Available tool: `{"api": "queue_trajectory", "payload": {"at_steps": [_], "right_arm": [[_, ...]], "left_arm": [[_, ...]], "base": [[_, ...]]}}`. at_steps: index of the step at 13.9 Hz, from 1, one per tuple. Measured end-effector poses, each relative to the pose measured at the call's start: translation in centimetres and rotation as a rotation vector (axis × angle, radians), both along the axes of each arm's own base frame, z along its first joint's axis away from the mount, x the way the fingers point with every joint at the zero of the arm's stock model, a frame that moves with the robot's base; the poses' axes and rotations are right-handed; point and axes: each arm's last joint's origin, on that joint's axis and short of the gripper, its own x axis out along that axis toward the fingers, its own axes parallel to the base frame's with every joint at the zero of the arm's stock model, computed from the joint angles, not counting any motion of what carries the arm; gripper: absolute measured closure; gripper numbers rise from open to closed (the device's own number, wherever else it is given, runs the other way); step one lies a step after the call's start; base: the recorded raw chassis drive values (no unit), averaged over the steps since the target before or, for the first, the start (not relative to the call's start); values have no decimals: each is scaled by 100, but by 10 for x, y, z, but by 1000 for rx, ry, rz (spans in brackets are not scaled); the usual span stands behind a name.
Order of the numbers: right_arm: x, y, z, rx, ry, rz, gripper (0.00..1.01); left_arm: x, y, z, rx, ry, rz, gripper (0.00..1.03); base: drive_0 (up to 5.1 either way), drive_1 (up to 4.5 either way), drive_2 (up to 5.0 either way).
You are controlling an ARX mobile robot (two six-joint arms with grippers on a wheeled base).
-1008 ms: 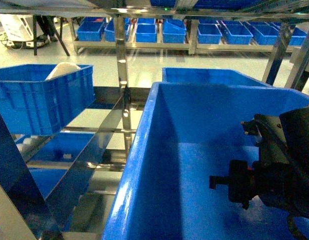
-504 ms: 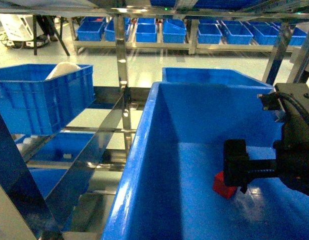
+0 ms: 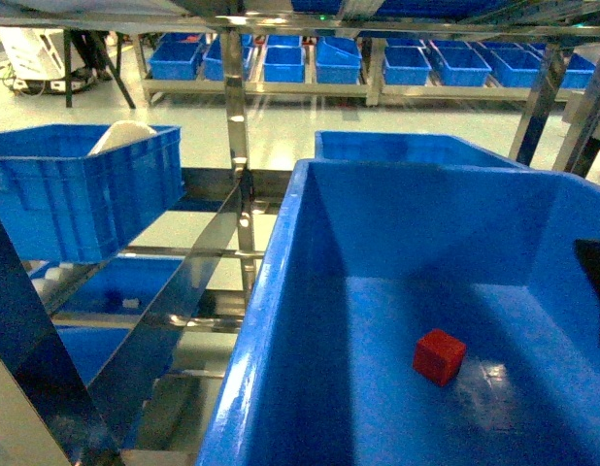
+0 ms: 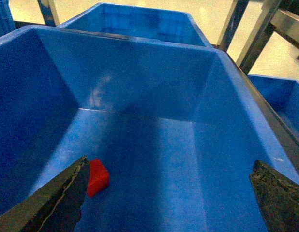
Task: Place magnetic block on left shelf second layer
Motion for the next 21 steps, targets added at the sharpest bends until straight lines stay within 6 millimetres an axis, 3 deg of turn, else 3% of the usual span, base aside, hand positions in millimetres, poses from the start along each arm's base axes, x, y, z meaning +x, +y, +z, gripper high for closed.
{"api": "queue_trajectory", "payload": {"at_steps": [2,5,6,8,9,12,13,14,21], "right_arm": [[-22,-15,9,7,-23,-36,3],[-25,-16,12,10,-37,-35,3],[-24,-16,10,39,-145,-21,8],[-44,-28,-3,72,-295,-19,36],[-50,-32,5,79,-346,-24,50],[-68,-40,-8,80,-345,-21,93],[-74,-45,-12,79,-322,-3,99],[-79,-52,-11,75,-334,-26,99],[-103,-52,-3,77,-359,-16,99]], "left_arm": [[0,0,0,0,0,0,5],[0,0,0,0,0,0,5],[0,0,0,0,0,0,5],[0,0,0,0,2,0,5],[0,0,0,0,1,0,5],[0,0,0,0,1,0,5],[0,0,0,0,0,0,5],[0,0,0,0,0,2,5],[0,0,0,0,0,0,5]], "base": [[0,0,0],[0,0,0],[0,0,0],[0,0,0],[0,0,0],[0,0,0],[0,0,0],[0,0,0],[0,0,0]]}}
